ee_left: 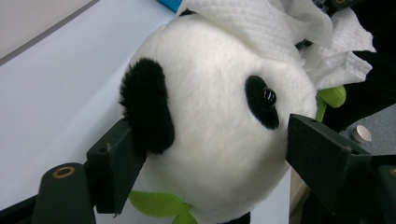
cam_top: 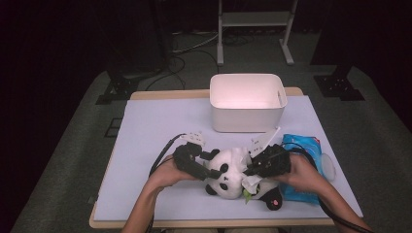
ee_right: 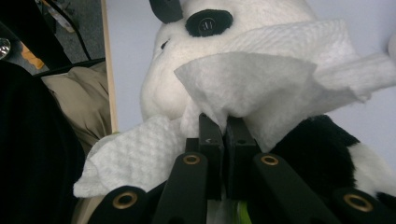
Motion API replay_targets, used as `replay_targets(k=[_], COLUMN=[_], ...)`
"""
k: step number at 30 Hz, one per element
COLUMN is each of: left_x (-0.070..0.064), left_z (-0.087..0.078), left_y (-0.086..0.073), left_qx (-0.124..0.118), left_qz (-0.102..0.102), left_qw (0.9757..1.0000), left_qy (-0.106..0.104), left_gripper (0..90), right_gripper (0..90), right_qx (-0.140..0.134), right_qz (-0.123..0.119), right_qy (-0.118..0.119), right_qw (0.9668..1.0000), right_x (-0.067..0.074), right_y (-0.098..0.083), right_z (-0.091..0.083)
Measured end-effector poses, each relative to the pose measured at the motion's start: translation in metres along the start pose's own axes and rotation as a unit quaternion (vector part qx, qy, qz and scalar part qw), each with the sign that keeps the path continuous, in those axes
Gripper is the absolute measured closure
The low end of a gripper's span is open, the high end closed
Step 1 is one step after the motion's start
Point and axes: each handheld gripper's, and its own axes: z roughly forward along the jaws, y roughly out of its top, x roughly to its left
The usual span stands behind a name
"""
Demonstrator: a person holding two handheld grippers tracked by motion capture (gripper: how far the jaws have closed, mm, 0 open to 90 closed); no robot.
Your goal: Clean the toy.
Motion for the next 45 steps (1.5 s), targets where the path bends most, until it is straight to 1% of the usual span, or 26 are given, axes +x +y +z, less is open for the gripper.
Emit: replay_targets(k=[1, 2, 3, 4, 5, 7, 9, 13, 14, 15, 16, 21, 23, 24, 27, 28, 29, 32, 33, 36, 37, 39, 41, 42, 43, 45], left_x=[0.001, 0.001, 0.001, 0.0, 0.0, -0.001, -0.001, -0.003, -0.004, -0.006, -0.006, -0.01, -0.011, -0.01, -0.005, -0.005, -0.004, -0.004, -0.004, -0.003, -0.003, -0.002, 0.0, 0.001, 0.001, 0.002], left_z=[0.002, 0.002, 0.002, 0.003, 0.002, 0.001, 0.001, 0.001, 0.001, 0.001, 0.001, 0.0, 0.0, -0.001, -0.001, -0.001, -0.001, 0.0, 0.0, -0.001, -0.002, -0.001, -0.001, 0.0, 0.001, 0.004], left_y=[-0.001, -0.001, -0.001, -0.001, 0.0, 0.0, 0.0, 0.001, 0.002, 0.003, 0.003, 0.005, 0.005, 0.004, 0.001, 0.0, 0.0, 0.0, 0.001, 0.0, 0.0, 0.0, -0.001, -0.001, -0.001, -0.001], left_qx=[0.0, 0.0, 0.004, 0.003, 0.004, 0.004, 0.008, 0.005, 0.005, 0.003, 0.005, 0.008, 0.006, 0.006, 0.004, 0.004, 0.004, 0.003, 0.003, 0.002, 0.002, -0.007, -0.014, -0.011, -0.009, -0.008], left_qz=[-0.002, -0.002, 0.003, 0.001, -0.002, -0.001, 0.004, 0.012, 0.014, 0.015, 0.017, 0.028, 0.027, 0.026, 0.018, 0.018, 0.017, 0.017, 0.017, 0.012, 0.011, 0.002, -0.003, -0.005, -0.006, -0.009], left_qw=[1.0, 1.0, 1.0, 1.0, 1.0, 1.0, 0.9999, 0.9999, 0.9999, 0.9998, 0.9998, 0.9995, 0.9996, 0.9996, 0.9998, 0.9998, 0.9999, 0.9999, 0.9998, 0.9999, 0.9999, 1.0, 0.9999, 0.9999, 0.9999, 0.9998], left_qy=[0.002, 0.002, 0.004, 0.006, 0.005, 0.006, 0.007, 0.006, 0.007, 0.009, 0.01, 0.011, 0.01, 0.009, 0.003, 0.002, 0.002, -0.001, -0.001, -0.002, -0.003, -0.003, -0.008, -0.008, -0.009, -0.017], left_gripper=[20.8, 21.4, 22.2, 22.2, 24.8, 25.4, 25.7, 26.6, 26.6, 26.6, 26.6, 26.9, 27.4, 27.4, 28.1, 28.1, 28.1, 28.1, 27.9, 26.6, 24.3, 22.3, 18.7, 18.7, 15.3, 14.9], right_gripper=[86.8, 86.8, 86.8, 86.8, 86.8, 86.9, 86.9, 86.8, 86.8, 86.8, 86.8, 86.6, 86.7, 86.7, 86.7, 86.7, 86.7, 86.7, 86.7, 86.8, 86.8, 86.8, 86.9, 86.9, 86.9, 86.9], right_qx=[0.009, 0.009, 0.017, 0.017, 0.023, 0.026, 0.029, 0.018, 0.016, 0.018, 0.018, 0.018, 0.021, 0.022, 0.028, 0.033, 0.04, 0.035, 0.025, 0.022, 0.02, 0.021, 0.023, 0.023, 0.026, 0.027], right_qz=[-0.01, -0.01, -0.017, -0.017, -0.029, -0.032, -0.042, -0.046, -0.043, -0.045, -0.045, -0.05, -0.054, -0.051, -0.046, -0.044, -0.036, -0.03, -0.026, -0.025, -0.027, -0.025, -0.031, -0.031, -0.036, -0.036], right_qy=[-0.007, -0.007, -0.012, -0.012, -0.02, -0.022, -0.025, -0.025, -0.024, -0.024, -0.024, -0.026, -0.027, -0.027, -0.027, -0.03, -0.035, -0.033, -0.031, -0.029, -0.029, -0.03, -0.024, -0.024, -0.025, -0.024], right_qw=[0.9999, 0.9999, 0.9996, 0.9996, 0.9991, 0.9989, 0.9984, 0.9985, 0.9986, 0.9985, 0.9985, 0.9983, 0.998, 0.9981, 0.9982, 0.998, 0.9979, 0.9984, 0.9989, 0.999, 0.999, 0.999, 0.999, 0.999, 0.9987, 0.9987], right_x=[0.004, 0.004, 0.005, 0.005, 0.006, 0.007, 0.007, 0.005, 0.004, 0.001, 0.001, -0.003, -0.005, -0.006, -0.009, -0.01, -0.012, -0.014, -0.013, -0.011, -0.009, -0.008, -0.004, -0.004, -0.001, 0.0], right_y=[0.003, 0.003, 0.006, 0.006, 0.01, 0.012, 0.016, 0.024, 0.026, 0.032, 0.032, 0.049, 0.053, 0.054, 0.052, 0.05, 0.044, 0.037, 0.03, 0.026, 0.024, 0.024, 0.024, 0.024, 0.024, 0.023], right_z=[0.001, 0.001, 0.002, 0.002, 0.001, 0.001, 0.0, -0.005, -0.006, -0.006, -0.006, -0.005, -0.004, -0.003, -0.004, -0.004, -0.005, -0.006, -0.006, -0.005, -0.005, -0.004, -0.003, -0.003, -0.002, -0.003])
